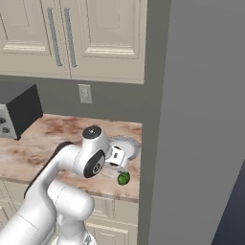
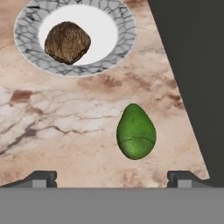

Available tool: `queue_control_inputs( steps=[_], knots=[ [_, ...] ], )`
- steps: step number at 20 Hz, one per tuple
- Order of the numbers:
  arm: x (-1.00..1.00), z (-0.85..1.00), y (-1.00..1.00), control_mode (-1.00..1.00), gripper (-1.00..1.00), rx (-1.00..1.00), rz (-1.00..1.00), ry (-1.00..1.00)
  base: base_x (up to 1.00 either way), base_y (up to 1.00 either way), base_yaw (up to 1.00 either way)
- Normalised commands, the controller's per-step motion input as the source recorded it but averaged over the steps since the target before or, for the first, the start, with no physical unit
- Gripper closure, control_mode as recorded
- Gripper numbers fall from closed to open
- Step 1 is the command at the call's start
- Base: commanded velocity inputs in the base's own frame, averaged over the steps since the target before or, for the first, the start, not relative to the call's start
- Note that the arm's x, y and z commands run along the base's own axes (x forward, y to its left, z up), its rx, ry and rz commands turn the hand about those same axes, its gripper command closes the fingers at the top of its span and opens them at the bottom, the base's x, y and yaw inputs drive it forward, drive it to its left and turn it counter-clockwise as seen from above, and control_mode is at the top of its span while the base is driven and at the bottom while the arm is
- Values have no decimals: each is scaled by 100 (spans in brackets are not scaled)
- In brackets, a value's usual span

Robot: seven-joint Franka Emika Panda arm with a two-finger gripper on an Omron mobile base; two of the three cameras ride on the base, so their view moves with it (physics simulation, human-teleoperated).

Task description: Pick the avocado and bread from the counter and place them on the plate. Then pick the jam from the cabinet and place it next to the plate. Lastly close the cabinet door.

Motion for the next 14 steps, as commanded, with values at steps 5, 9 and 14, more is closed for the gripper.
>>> queue_control_inputs(
  steps=[5,9,14],
  knots=[
    [8,-16,-14,-100,-100,-4,5,2,0,0,0],
    [4,-18,-22,-100,-100,0,5,0,0,0,0],
    [8,-17,-24,-100,-100,0,4,0,0,0,0]
  ],
)
